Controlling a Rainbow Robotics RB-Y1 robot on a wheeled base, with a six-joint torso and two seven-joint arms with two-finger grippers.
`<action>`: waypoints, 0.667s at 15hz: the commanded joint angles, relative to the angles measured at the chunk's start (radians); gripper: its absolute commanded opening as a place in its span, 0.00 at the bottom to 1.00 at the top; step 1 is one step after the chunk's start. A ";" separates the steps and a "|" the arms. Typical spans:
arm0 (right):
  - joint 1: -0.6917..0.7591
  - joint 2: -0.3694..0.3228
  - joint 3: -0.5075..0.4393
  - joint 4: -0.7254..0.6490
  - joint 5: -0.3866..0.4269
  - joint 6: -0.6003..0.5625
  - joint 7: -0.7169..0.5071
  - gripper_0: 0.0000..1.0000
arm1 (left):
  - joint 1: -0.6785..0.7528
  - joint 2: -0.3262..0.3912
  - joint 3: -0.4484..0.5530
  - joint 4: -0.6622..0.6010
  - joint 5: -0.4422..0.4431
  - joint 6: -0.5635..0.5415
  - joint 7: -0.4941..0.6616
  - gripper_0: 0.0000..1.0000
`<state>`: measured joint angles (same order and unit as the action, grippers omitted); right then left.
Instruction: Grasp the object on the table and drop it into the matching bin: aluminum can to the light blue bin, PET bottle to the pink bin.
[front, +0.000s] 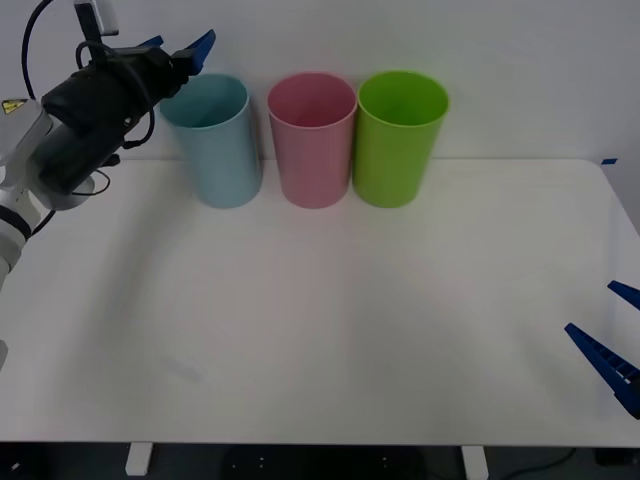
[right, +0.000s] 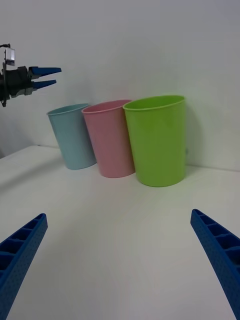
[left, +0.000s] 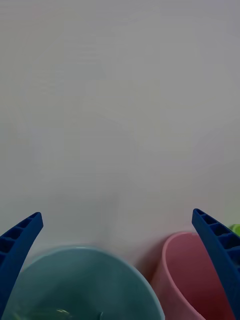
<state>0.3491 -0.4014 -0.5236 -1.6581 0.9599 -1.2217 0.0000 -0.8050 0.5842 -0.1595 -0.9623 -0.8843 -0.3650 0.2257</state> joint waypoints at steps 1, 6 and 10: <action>0.000 0.000 0.000 0.000 0.000 0.000 0.000 1.00 | 0.090 0.049 0.000 -0.092 0.051 -0.018 -0.002 1.00; 0.000 0.000 0.000 0.000 0.000 0.000 0.000 1.00 | 0.240 0.158 0.040 -0.174 0.113 -0.158 -0.003 1.00; 0.000 0.000 0.000 0.000 0.000 0.000 0.000 1.00 | 0.354 0.210 0.124 -0.188 0.111 -0.310 -0.048 1.00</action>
<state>0.3490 -0.4014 -0.5236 -1.6581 0.9599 -1.2217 0.0001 -0.4716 0.7876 -0.0525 -1.1505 -0.7724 -0.6456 0.1964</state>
